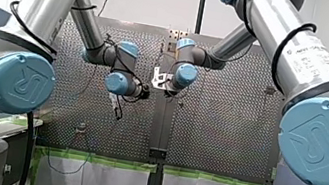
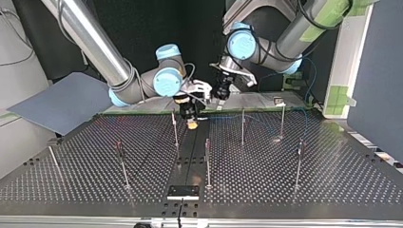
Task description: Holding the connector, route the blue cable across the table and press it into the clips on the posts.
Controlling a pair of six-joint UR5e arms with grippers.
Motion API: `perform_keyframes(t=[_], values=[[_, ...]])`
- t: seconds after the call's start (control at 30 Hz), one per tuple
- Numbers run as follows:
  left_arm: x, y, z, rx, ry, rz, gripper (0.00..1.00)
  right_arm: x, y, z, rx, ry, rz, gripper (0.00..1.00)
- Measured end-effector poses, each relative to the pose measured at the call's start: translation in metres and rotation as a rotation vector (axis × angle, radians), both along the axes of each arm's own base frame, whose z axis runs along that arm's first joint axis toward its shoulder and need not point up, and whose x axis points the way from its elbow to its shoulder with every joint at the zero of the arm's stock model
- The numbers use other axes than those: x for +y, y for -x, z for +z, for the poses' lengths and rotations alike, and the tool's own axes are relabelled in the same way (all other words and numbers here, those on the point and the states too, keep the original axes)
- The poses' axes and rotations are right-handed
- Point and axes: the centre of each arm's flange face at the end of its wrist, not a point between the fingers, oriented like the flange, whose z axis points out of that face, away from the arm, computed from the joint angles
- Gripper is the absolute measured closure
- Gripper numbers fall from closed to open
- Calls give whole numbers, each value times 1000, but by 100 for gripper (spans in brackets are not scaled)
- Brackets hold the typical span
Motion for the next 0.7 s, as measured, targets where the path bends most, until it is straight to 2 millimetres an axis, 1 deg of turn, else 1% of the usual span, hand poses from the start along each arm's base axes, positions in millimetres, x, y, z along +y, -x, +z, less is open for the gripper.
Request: perform_keyframes(t=[0.1,0.2,0.33,0.43,0.57,0.7], values=[[-3,-10,-4,3,3,8,0,4,0,6,-4,2,10,100],[-1,-22,-6,2,4,33,0,6,4,12,-6,0,12,100],[5,-40,1,-19,11,80,0,6,11,15,-6,-4,13,100],[12,-49,5,-33,12,115,0,5,14,15,-5,-5,13,100],[15,-54,7,-39,14,116,0,6,14,15,-5,-7,25,100],[11,-57,3,-31,13,89,0,8,11,16,-12,-10,53,100]])
